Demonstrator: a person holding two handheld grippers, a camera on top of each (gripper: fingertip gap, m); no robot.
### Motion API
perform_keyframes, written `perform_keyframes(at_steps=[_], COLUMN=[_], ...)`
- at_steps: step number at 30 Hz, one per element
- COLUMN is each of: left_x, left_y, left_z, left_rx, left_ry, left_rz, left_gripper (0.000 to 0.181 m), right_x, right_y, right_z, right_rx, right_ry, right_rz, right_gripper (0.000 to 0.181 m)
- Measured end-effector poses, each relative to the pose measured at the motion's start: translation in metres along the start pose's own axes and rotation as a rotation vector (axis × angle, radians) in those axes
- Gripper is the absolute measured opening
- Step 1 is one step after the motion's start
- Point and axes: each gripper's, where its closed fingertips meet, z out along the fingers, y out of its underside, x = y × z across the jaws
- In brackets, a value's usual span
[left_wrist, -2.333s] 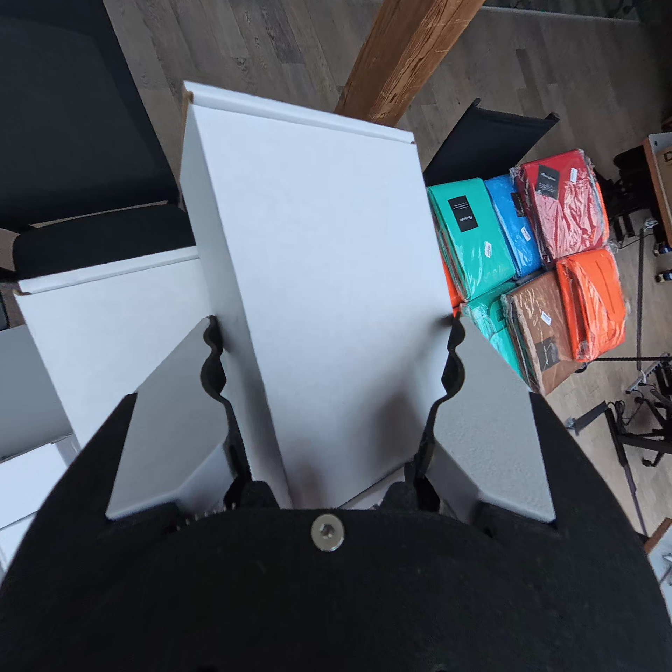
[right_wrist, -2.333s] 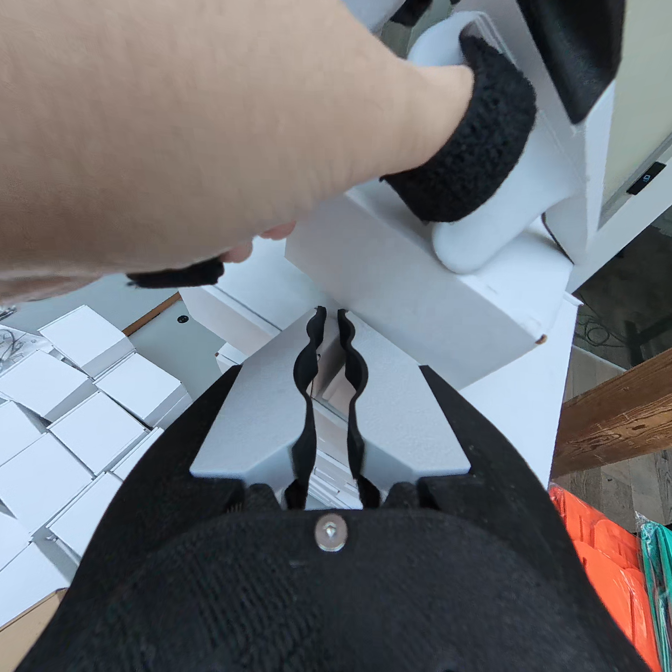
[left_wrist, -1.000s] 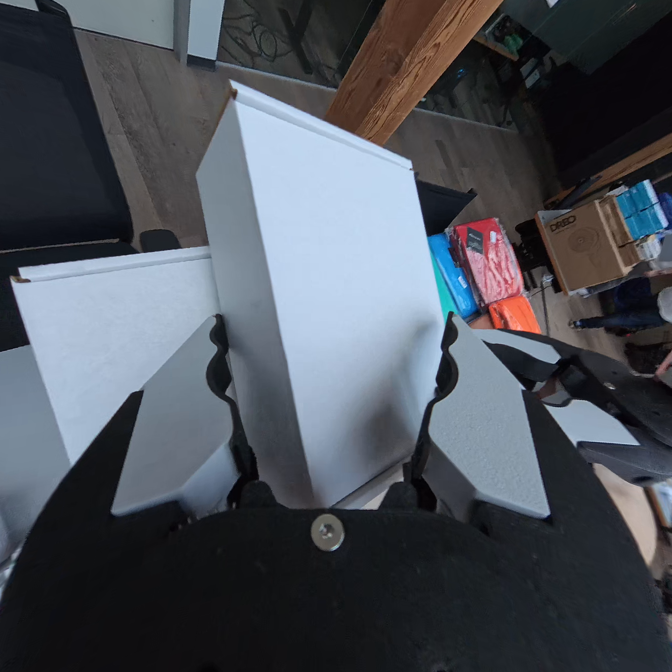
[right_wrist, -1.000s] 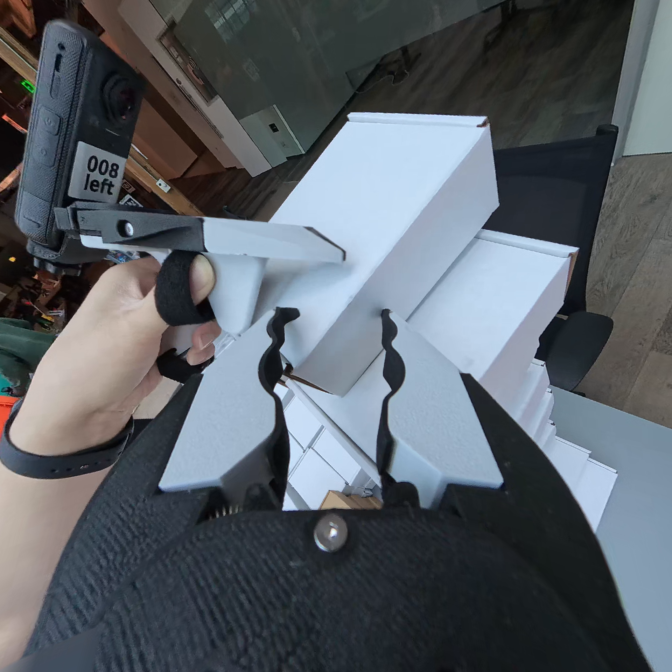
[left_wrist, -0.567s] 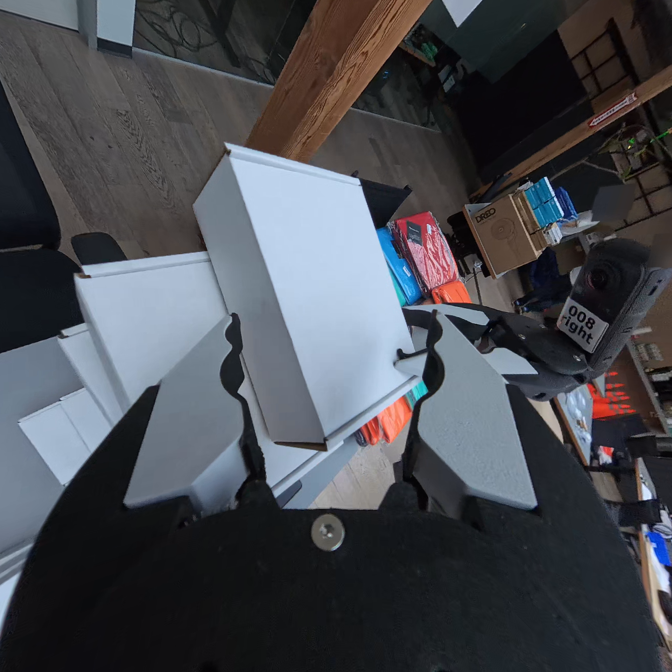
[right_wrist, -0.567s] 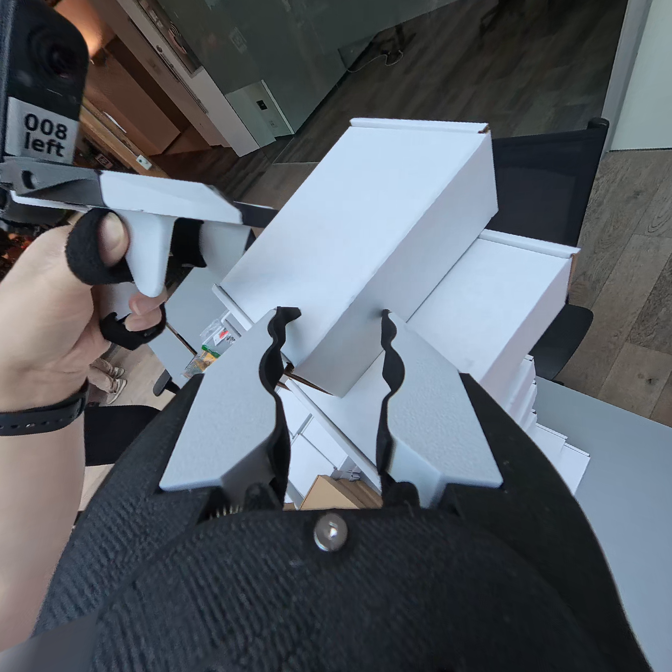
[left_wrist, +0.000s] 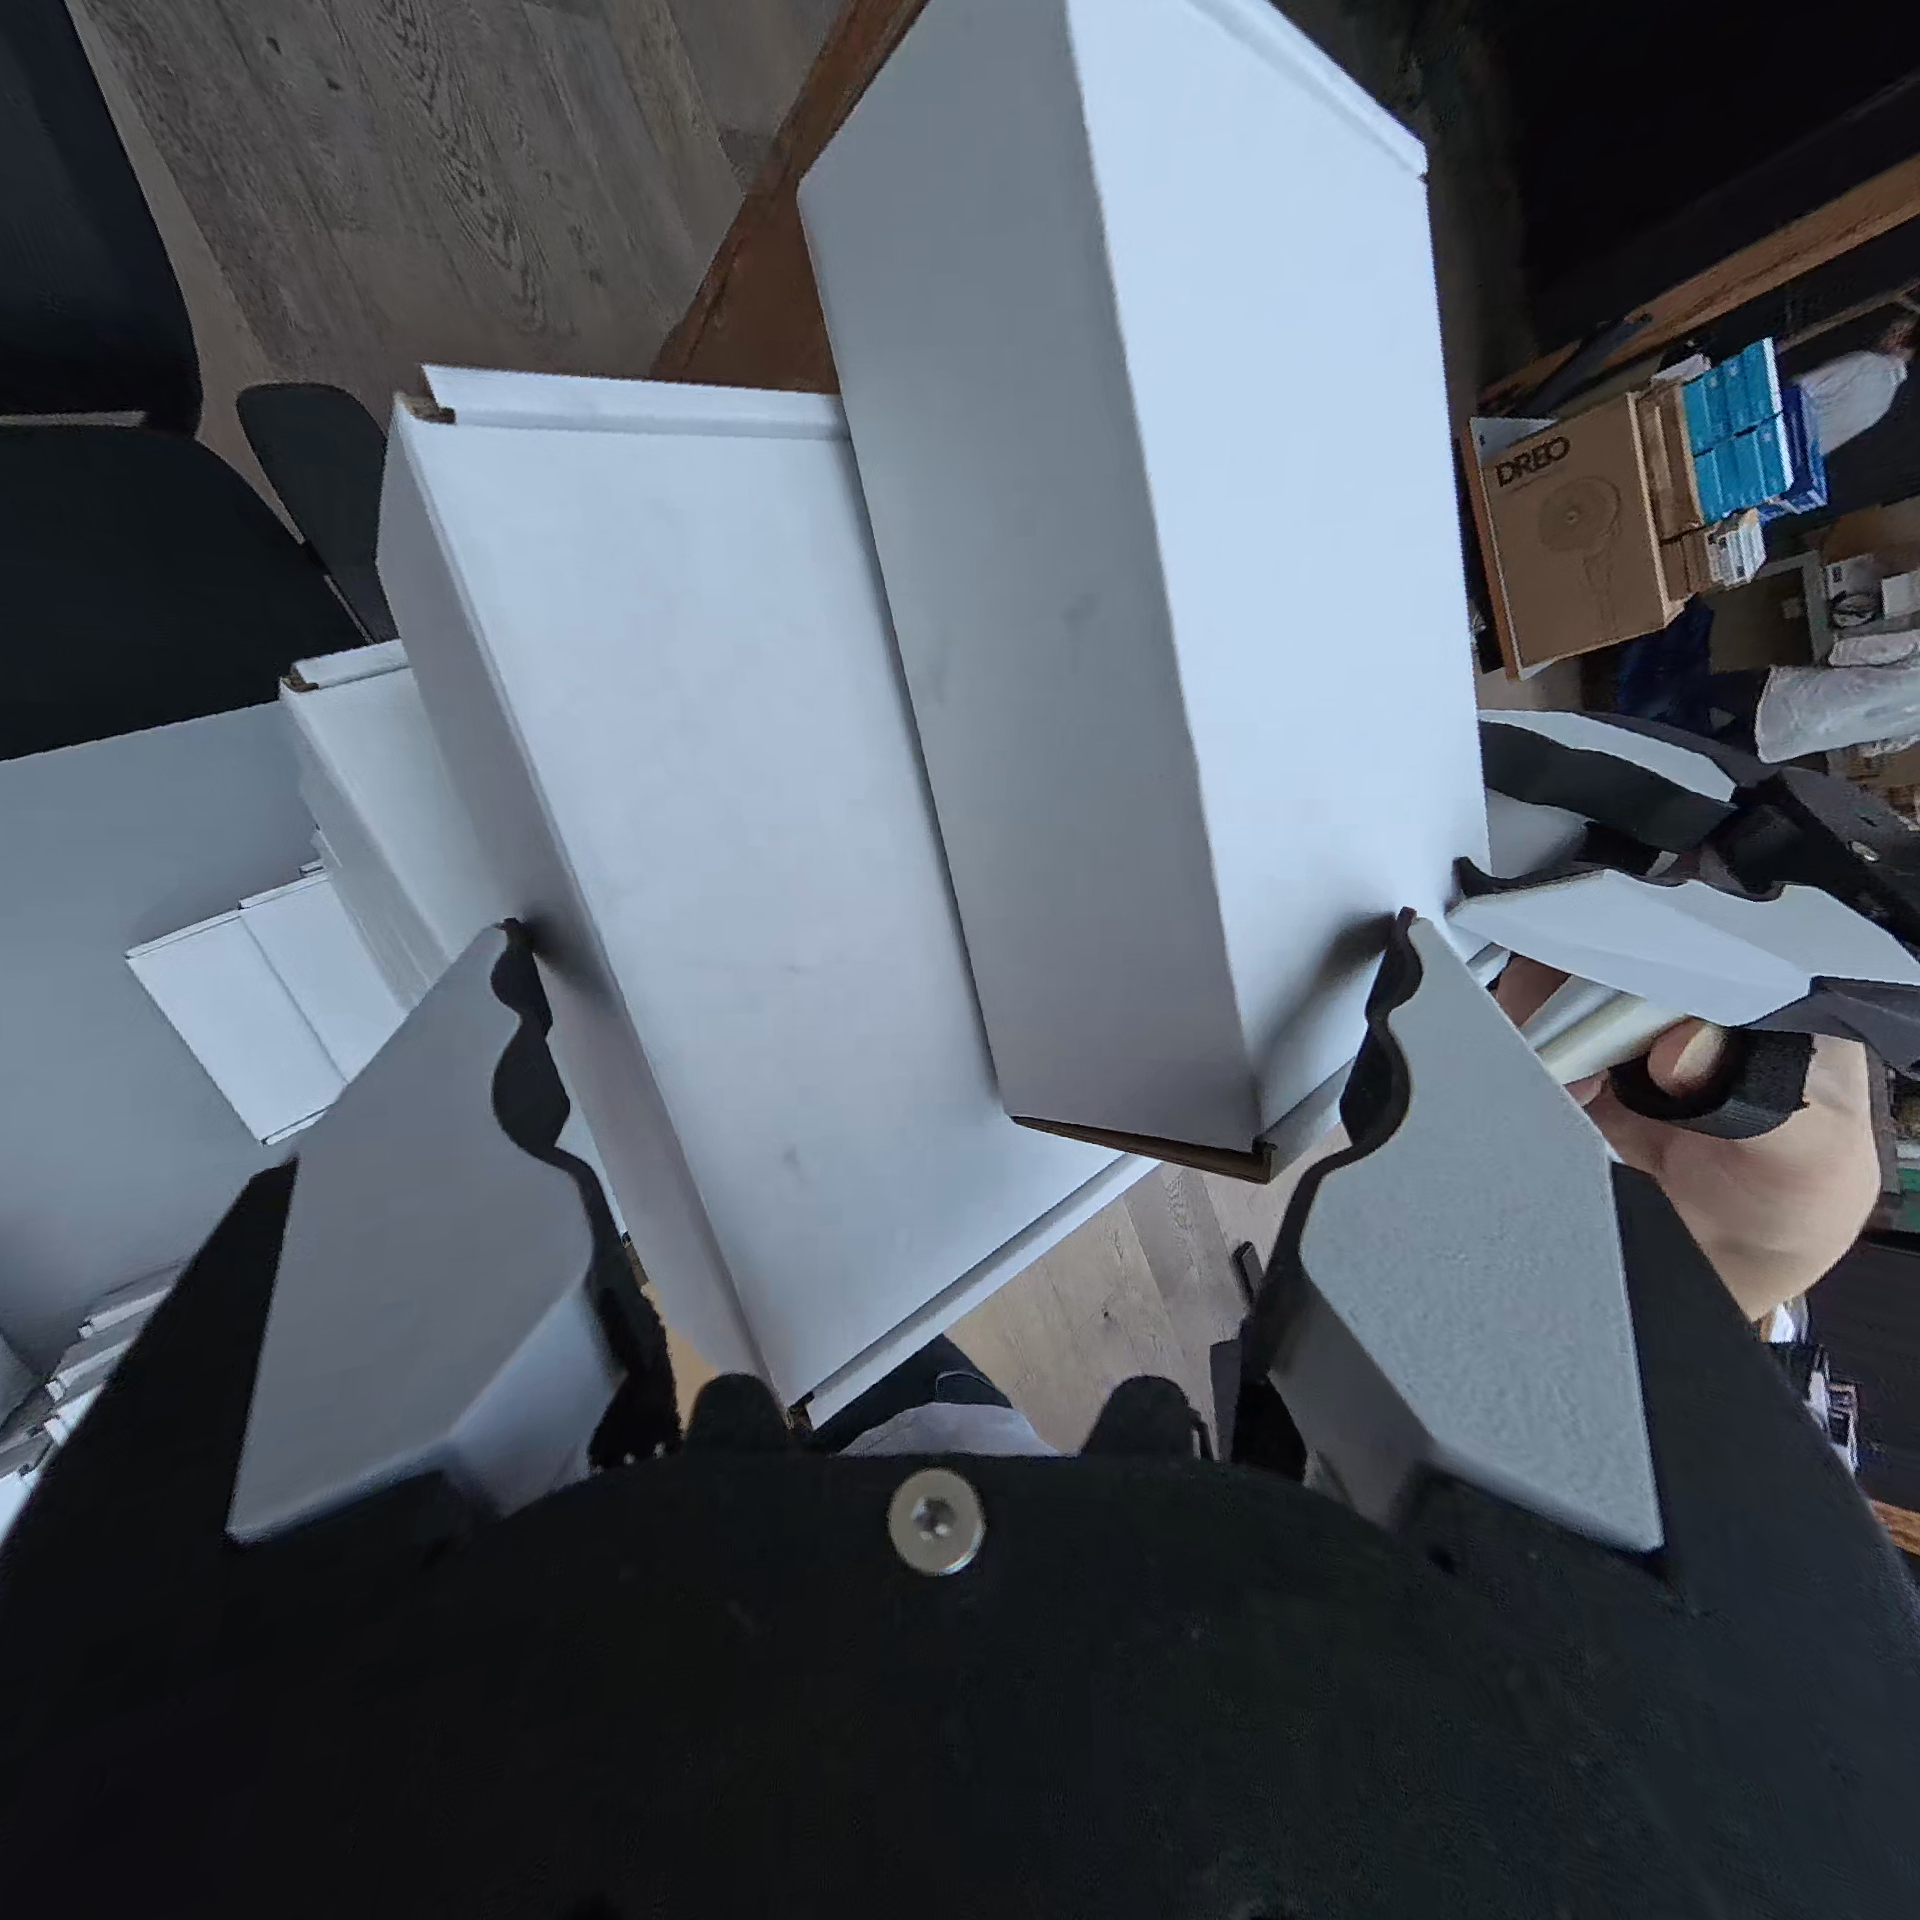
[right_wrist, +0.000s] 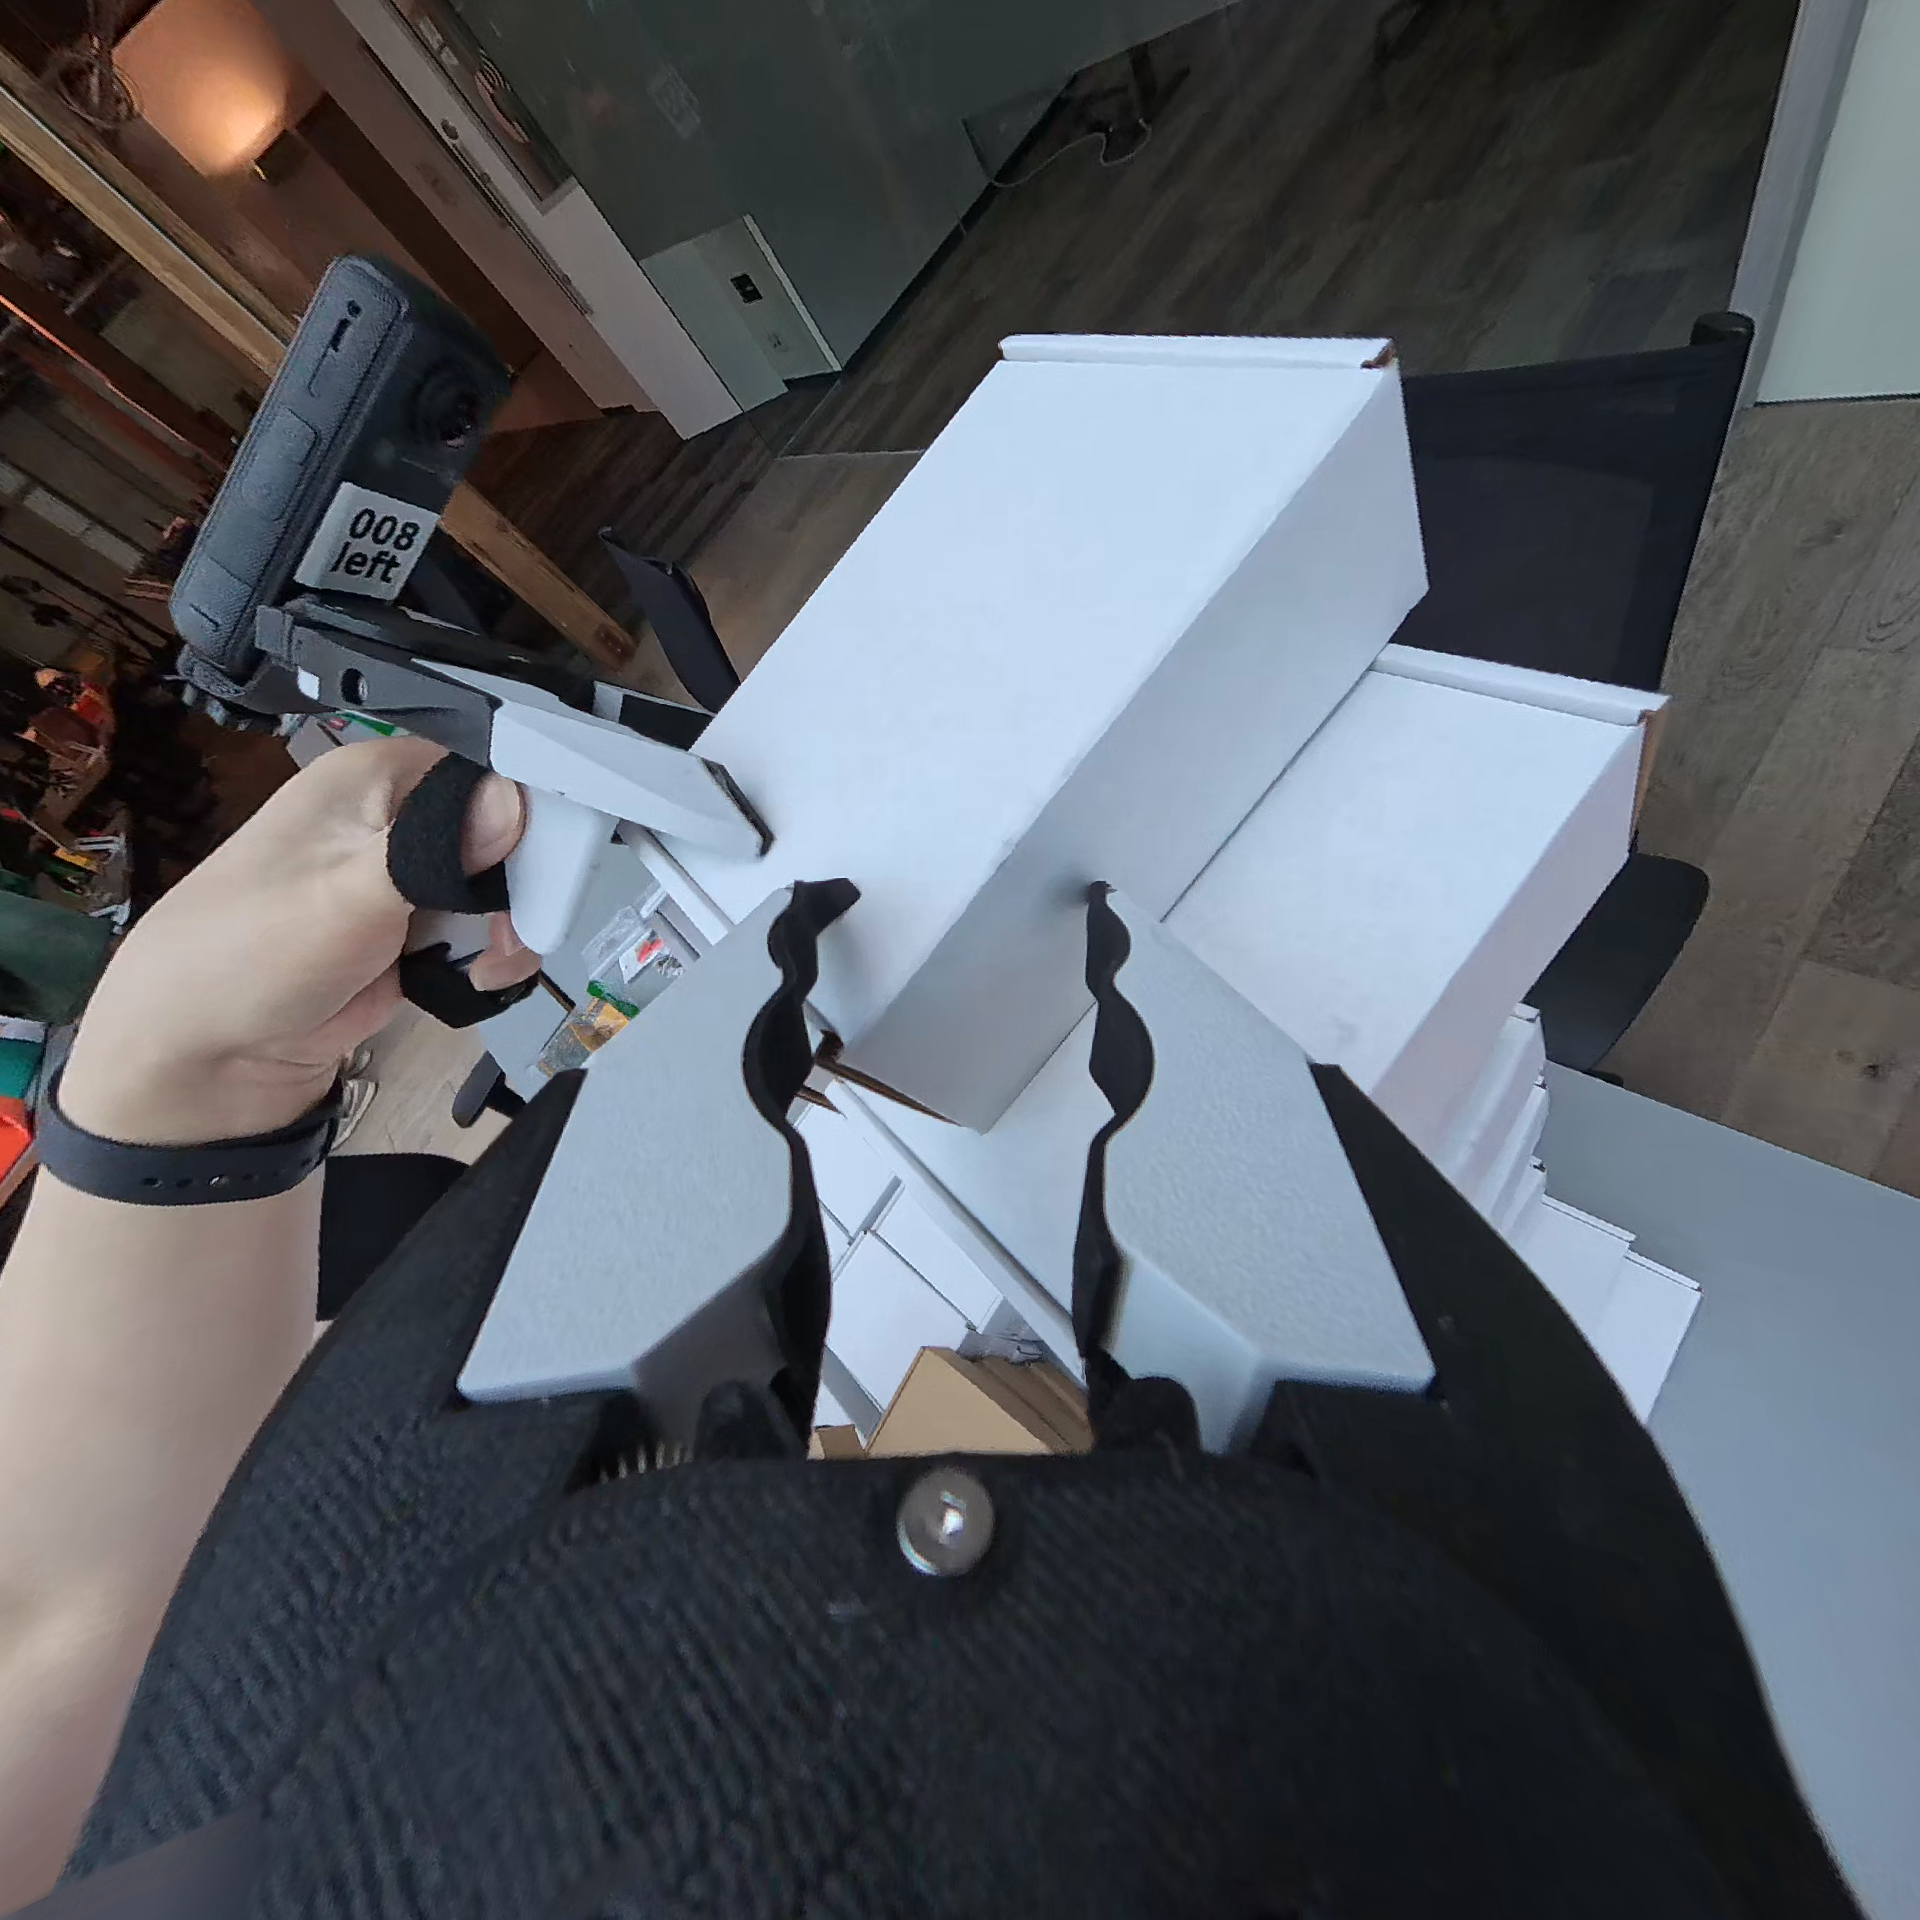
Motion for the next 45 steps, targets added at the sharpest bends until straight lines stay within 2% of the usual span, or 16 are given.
perform_keyframes(at_steps=[7, 9, 12, 15, 17, 19, 23, 25, 27, 29, 32, 35, 39, 42, 43, 45], left_x=[-0.003, -0.002, -0.002, 0.0, 0.001, 0.001, 0.003, 0.004, 0.003, 0.003, 0.001, -0.002, -0.004, -0.005, -0.005, -0.004], left_y=[-0.001, -0.001, 0.001, 0.004, 0.005, 0.007, 0.009, 0.01, 0.011, 0.01, 0.007, 0.002, 0.0, 0.0, 0.0, 0.0], left_z=[-0.001, -0.001, -0.001, -0.002, -0.002, -0.002, -0.002, -0.003, -0.003, -0.003, -0.001, 0.0, 0.0, -0.001, -0.001, 0.0], left_rx=[0.018, 0.016, 0.011, -0.001, -0.006, -0.01, -0.016, -0.016, -0.013, -0.005, 0.015, 0.035, 0.04, 0.025, 0.021, 0.022], left_ry=[0.005, 0.004, 0.006, 0.006, 0.006, 0.005, 0.003, 0.002, 0.003, 0.006, 0.011, 0.015, 0.021, 0.019, 0.021, 0.023], left_rz=[-0.013, -0.012, -0.016, -0.016, -0.016, -0.013, -0.008, -0.009, -0.013, -0.022, -0.036, -0.045, -0.05, -0.049, -0.049, -0.05], left_gripper=[0.151, 0.151, 0.151, 0.151, 0.151, 0.151, 0.151, 0.151, 0.151, 0.152, 0.152, 0.152, 0.152, 0.152, 0.152, 0.152], right_x=[-0.007, 0.0, -0.006, -0.004, -0.009, -0.021, -0.028, -0.034, -0.03, -0.02, -0.016, -0.024, -0.005, -0.011, -0.016, -0.034], right_y=[-0.003, 0.004, 0.0, -0.013, -0.018, -0.008, 0.018, 0.01, -0.005, -0.011, -0.004, 0.021, 0.034, 0.047, 0.045, 0.037], right_z=[-0.002, 0.0, -0.006, -0.024, -0.035, -0.035, -0.018, -0.016, -0.017, -0.014, -0.01, -0.013, -0.025, -0.018, -0.015, -0.014], right_rx=[0.055, 0.016, 0.032, 0.123, 0.177, 0.184, 0.122, 0.16, 0.158, 0.098, 0.045, 0.067, 0.255, 0.231, 0.207, 0.165], right_ry=[-0.116, -0.072, -0.099, -0.086, -0.096, -0.105, 0.035, 0.051, 0.054, 0.039, -0.008, -0.095, 0.061, 0.09, 0.093, 0.0], right_rz=[0.11, 0.079, 0.057, -0.004, -0.211, -0.492, -1.041, -1.137, -1.102, -1.013, -0.894, -0.802, -1.028, -1.233, -1.267, -1.238], right_gripper=[0.059, 0.057, 0.053, 0.059, 0.078, 0.098, 0.102, 0.111, 0.119, 0.12, 0.106, 0.117, 0.115, 0.112, 0.112, 0.112])
